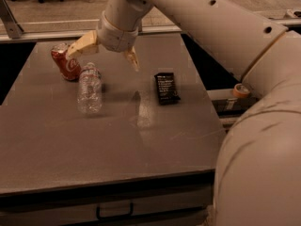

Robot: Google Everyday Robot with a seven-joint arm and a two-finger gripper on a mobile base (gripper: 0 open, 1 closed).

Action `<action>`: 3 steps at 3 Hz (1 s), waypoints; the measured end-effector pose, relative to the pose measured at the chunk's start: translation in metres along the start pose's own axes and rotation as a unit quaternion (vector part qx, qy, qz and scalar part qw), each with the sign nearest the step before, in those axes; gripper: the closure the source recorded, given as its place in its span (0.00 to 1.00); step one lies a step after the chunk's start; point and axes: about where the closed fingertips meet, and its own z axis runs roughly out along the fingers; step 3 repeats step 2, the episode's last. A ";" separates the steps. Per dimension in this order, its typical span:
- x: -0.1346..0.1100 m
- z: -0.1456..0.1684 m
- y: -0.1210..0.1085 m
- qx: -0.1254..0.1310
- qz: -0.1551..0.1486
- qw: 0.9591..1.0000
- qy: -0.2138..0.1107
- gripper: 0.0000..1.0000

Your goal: Move water bottle near coke can

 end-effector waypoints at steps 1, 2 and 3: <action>-0.025 -0.071 -0.059 0.027 0.041 0.996 -0.076 0.00; -0.030 -0.079 -0.061 0.027 0.043 0.995 -0.086 0.00; -0.030 -0.079 -0.061 0.027 0.043 0.995 -0.086 0.00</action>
Offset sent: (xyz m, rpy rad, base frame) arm 0.0301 -0.0672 0.0406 0.0059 -0.0957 -0.1277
